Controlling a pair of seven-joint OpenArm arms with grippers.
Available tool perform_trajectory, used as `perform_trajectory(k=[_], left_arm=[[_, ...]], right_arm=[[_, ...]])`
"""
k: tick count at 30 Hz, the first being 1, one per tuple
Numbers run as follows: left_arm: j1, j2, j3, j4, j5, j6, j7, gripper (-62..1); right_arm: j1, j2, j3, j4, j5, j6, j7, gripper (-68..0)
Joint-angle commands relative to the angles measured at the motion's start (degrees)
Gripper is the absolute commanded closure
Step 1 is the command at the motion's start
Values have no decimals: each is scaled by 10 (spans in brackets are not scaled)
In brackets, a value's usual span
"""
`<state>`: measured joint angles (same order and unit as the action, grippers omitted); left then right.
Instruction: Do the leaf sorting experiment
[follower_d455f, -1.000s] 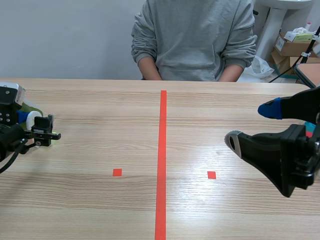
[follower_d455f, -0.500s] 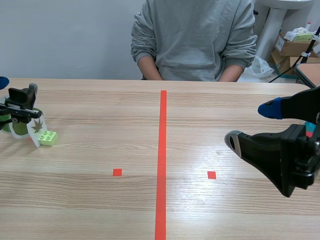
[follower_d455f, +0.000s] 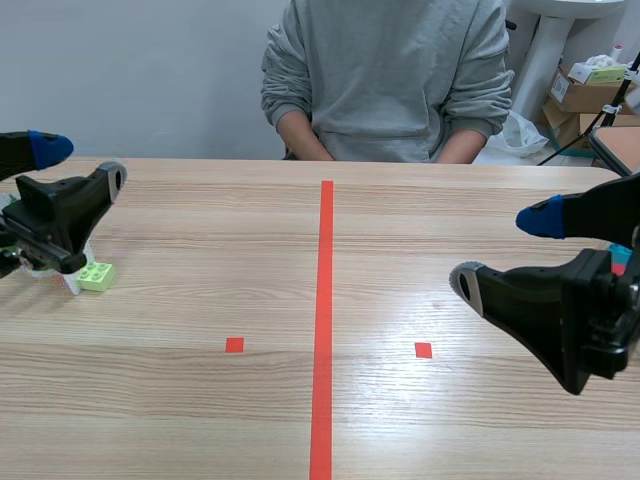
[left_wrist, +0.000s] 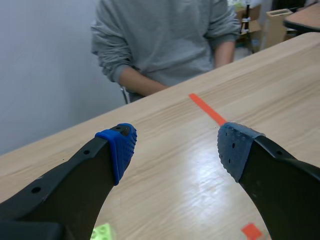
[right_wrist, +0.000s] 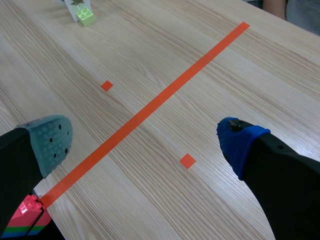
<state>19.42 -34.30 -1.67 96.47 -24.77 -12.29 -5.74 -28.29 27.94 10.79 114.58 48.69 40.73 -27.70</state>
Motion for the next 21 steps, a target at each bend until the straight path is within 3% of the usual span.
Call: perform_trajectory(k=[1,7,21], left_arm=[[16,-2,-9,14,-2,-5,-4,-375],[84,-2,-21,81,-24,-24,12,-375],[202,-5,-40,184,-25,-27,59,-385]], right_arm=[[5,3,8,1,6,-3,8,-591],[5,3,8,1,6,-3,8,-591],[5,3,8,1,6,-3,7,-591]])
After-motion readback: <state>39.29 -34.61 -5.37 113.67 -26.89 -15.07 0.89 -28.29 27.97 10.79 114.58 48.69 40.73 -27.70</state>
